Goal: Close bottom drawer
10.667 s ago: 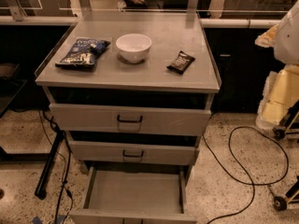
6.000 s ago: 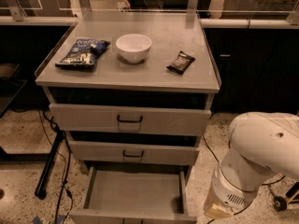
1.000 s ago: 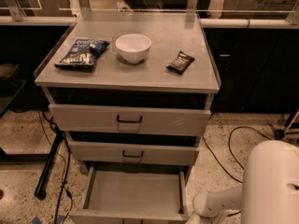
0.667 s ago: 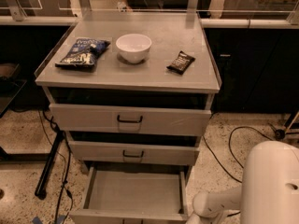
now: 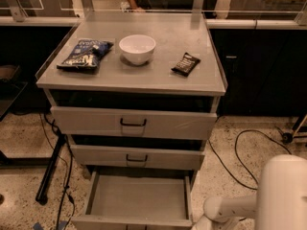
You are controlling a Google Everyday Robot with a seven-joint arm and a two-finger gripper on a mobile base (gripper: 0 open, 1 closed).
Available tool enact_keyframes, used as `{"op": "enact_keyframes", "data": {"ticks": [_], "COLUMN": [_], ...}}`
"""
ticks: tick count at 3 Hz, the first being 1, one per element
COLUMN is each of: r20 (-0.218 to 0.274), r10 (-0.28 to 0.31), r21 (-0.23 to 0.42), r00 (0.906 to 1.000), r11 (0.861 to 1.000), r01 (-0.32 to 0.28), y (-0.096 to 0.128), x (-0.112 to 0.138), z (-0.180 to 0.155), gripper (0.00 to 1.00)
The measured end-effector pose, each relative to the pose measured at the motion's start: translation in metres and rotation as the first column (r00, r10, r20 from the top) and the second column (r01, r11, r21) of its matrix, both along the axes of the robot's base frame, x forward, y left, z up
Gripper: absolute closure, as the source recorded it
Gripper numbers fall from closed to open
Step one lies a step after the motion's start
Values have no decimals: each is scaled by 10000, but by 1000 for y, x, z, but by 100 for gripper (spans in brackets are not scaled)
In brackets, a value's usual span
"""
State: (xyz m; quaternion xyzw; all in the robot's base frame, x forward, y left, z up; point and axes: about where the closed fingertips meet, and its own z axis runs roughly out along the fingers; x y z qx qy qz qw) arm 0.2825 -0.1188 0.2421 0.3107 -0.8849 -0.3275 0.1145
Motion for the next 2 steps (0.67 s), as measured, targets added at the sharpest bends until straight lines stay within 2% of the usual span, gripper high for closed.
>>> {"op": "enact_keyframes", "data": {"ticks": [1, 2], "r20": [352, 393], "r10": [-1453, -2174], "r21": [-59, -46], "r00": [9888, 9753], "r11": [9893, 9760], "r01": [1456, 2177], "y": [-17, -27], "x": [26, 38], "z": [-6, -14], "gripper": [100, 100]}}
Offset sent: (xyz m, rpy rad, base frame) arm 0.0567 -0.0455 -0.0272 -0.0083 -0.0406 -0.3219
